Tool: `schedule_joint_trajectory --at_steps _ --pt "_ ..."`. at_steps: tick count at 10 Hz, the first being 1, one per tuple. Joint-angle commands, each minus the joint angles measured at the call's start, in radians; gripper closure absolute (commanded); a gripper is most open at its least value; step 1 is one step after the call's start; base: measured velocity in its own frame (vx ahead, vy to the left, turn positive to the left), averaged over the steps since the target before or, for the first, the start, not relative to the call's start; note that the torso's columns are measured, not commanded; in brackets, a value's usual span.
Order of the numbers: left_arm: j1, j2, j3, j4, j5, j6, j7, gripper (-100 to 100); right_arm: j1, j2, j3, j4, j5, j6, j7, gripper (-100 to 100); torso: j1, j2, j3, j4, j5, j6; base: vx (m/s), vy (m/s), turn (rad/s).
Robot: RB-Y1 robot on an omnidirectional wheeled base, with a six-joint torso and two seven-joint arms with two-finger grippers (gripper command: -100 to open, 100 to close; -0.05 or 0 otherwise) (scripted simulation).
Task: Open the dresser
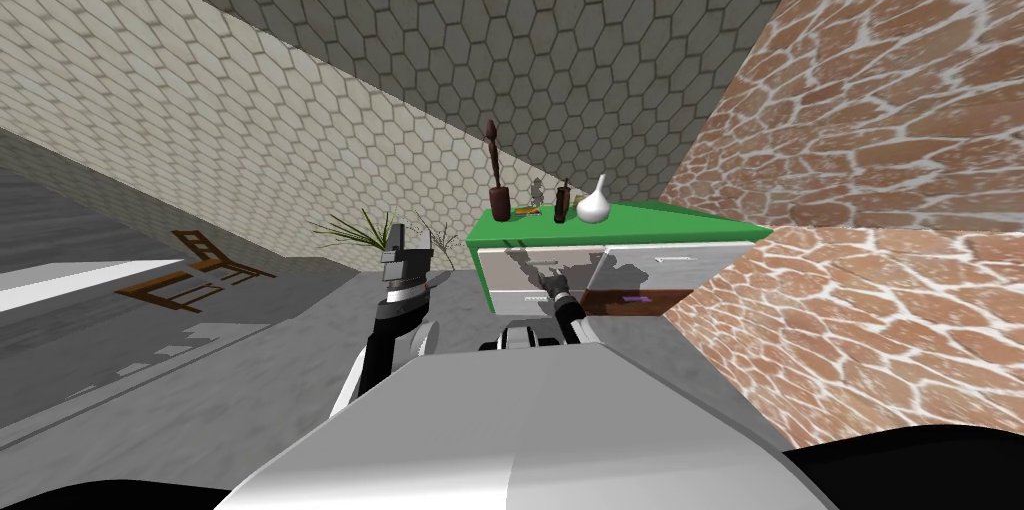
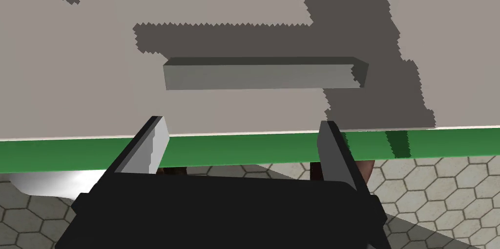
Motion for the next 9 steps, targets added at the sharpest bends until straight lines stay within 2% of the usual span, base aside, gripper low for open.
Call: schedule_joint_trajectory --at_steps 1,3,4,5,6,7,8,9 --pt "0.000 0.000 0.000 0.000 0.000 0.000 0.000 0 -0.018 0.001 0.039 0.053 0.082 0.069 0.043 -100 0.000 0.000 0.000 0.000 0.000 0.000 0.021 0.013 0.000" --pt "0.000 0.000 0.000 0.000 0.000 0.000 0.000 0 -0.018 0.001 0.039 0.053 0.119 0.077 0.043 -100 0.000 0.001 0.001 0.000 0.000 0.000 0.011 0.008 0.001" --pt "0.000 0.000 0.000 0.000 0.000 0.000 0.000 0 -0.035 -0.001 0.069 0.089 0.156 0.126 0.070 -100 -0.001 0.002 0.001 0.000 0.000 0.000 0.010 0.007 -0.001" --pt "0.000 0.000 0.000 0.000 0.000 0.000 0.000 0 -0.035 -0.001 0.069 0.089 0.180 0.126 0.070 -100 0.000 0.001 0.001 0.000 0.000 0.000 0.013 0.009 0.002" --pt "0.000 0.000 0.000 0.000 0.000 0.000 0.000 0 -0.054 -0.002 0.099 0.126 0.214 0.166 0.096 -100 0.000 0.001 0.000 0.000 0.000 0.000 0.025 0.014 -0.003" --pt "0.000 0.000 0.000 0.000 0.000 0.000 0.000 0 -0.054 -0.002 0.099 0.126 0.239 0.175 0.096 -100 0.000 0.000 0.000 0.000 0.000 0.000 0.020 0.013 0.000" --pt "0.000 0.000 0.000 0.000 0.000 0.000 0.000 0 -0.074 -0.003 0.130 0.163 0.268 0.216 0.120 -100 0.000 0.000 0.000 0.000 0.000 0.000 0.022 0.013 -0.004" --pt "0.000 0.000 0.000 0.000 0.000 0.000 0.000 0 -0.074 -0.003 0.130 0.163 0.296 0.223 0.120 -100 0.000 0.000 0.000 0.000 0.000 0.000 0.019 0.015 0.000"
